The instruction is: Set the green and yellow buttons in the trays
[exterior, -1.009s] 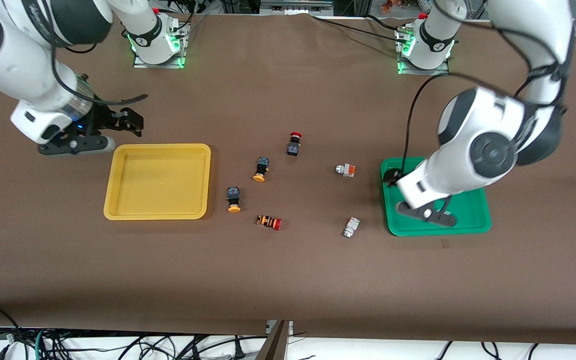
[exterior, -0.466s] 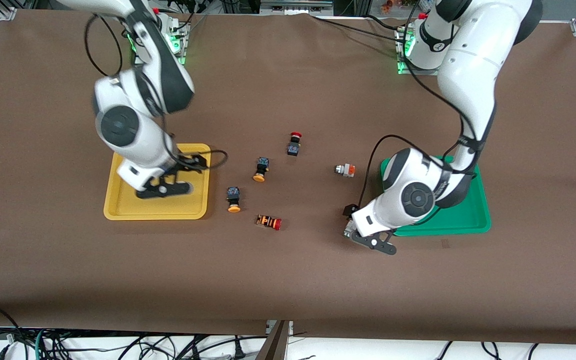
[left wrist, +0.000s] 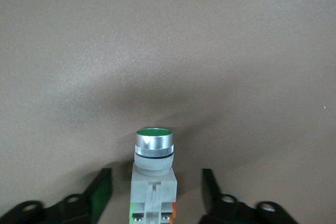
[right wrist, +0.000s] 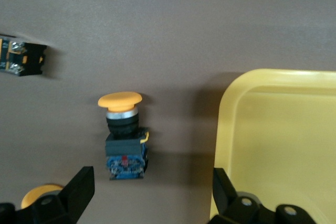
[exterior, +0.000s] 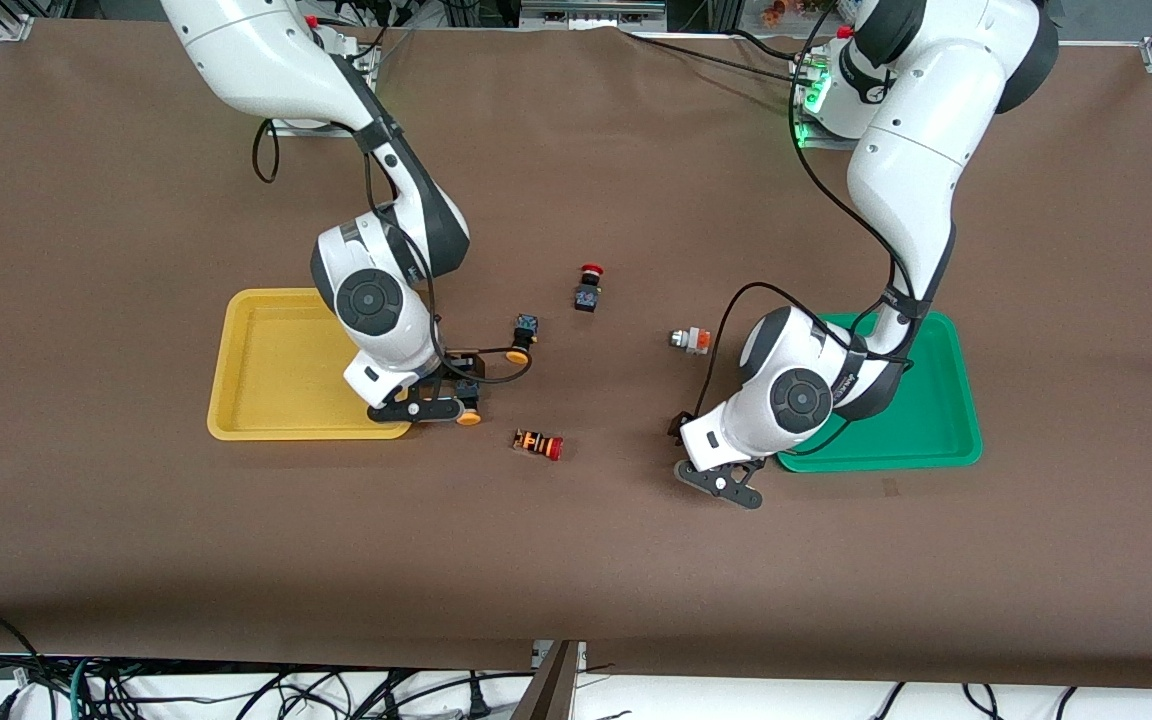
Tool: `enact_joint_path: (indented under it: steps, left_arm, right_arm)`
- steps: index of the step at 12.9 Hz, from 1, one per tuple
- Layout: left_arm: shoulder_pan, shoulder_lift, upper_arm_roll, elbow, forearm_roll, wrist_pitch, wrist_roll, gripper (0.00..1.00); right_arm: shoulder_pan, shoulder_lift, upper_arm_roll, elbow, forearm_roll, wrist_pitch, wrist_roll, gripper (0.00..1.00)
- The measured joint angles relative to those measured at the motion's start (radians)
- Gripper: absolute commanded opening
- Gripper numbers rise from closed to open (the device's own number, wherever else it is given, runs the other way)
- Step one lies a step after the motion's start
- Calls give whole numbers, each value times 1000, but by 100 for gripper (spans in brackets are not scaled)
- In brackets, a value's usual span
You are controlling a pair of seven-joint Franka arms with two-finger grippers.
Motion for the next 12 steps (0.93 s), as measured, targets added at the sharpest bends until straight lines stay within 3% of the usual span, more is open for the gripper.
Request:
enact_joint_path:
  steps: [5, 9, 11, 12]
  left_arm:
    - [2, -5, 2, 11, 0, -46, 30, 0]
    - [48, -130, 7, 57, 0, -433, 31, 0]
    - [70, -191, 15, 56, 2, -623, 32, 0]
    - [85, -205, 21, 53, 15, -704, 42, 0]
  right_arm:
    - [-1, 59, -2, 1, 69, 54, 1, 99]
    - [1, 76, -1, 2, 93, 76, 1, 96]
    - [5, 84, 0, 2, 96, 99, 1, 76]
    - [11, 91, 1, 2, 96, 111, 1, 59]
